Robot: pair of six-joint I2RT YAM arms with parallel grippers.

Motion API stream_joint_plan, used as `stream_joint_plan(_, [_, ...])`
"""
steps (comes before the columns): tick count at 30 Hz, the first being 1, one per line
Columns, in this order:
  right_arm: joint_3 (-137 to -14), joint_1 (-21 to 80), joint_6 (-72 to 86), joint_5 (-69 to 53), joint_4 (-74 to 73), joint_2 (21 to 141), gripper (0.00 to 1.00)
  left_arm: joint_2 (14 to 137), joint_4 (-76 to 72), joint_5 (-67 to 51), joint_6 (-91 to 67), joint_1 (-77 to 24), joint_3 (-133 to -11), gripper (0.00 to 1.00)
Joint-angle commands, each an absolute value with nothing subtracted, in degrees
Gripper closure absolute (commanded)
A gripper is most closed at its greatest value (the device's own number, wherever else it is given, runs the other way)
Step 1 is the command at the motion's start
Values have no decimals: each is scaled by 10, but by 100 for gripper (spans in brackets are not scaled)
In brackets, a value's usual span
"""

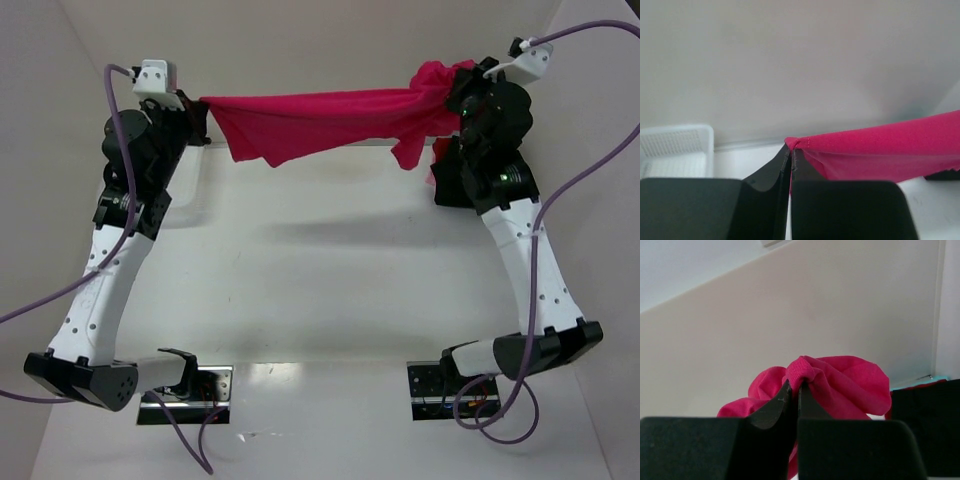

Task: Fold and stack the t-shirts
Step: Flatten out the tshirt

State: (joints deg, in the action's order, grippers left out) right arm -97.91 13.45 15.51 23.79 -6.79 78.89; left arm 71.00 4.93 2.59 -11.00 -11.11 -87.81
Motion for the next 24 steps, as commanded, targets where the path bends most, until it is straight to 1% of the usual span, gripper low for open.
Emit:
stream_joint_plan(1, [-982, 138, 120, 253, -124, 722, 100, 712, 175, -18, -142, -118, -906, 100])
stream_joint_plan(2, [-990, 138, 120, 264, -147, 715, 100, 718, 198, -24, -152, -118, -906, 100])
stream_joint_plan(3, [-1008, 138, 120, 278, -189, 708, 100, 718, 260, -30, -178, -126, -918, 100])
stream_joint_plan(5, [-1027, 143, 127, 279, -240, 693, 100, 718, 286, -51, -193, -131, -918, 100])
stream_joint_plan(9, [-1048, 143, 144, 284, -294, 679, 100, 718, 351, -52, -193, -131, -918, 100])
stream_joint_plan(11, [-1013, 143, 162, 309, -309, 679, 100, 729, 368, -52, -211, -138, -903, 100])
stream_joint_plan(13, [-971, 143, 174, 316, -309, 686, 100, 759, 349, -61, -219, -144, -854, 100])
stream_joint_plan(15, [-890, 143, 206, 291, -309, 733, 100, 809, 341, -50, -231, -149, -825, 100])
stream_joint_plan(18, [-821, 143, 252, 273, -271, 763, 100, 879, 324, -45, -231, -149, -806, 100])
stream_joint_plan(19, [-762, 143, 269, 273, -228, 798, 100, 923, 303, -40, -238, -149, -792, 100])
stream_joint_plan(24, [-742, 138, 282, 273, -180, 890, 100, 1013, 280, -15, -251, -149, -797, 100])
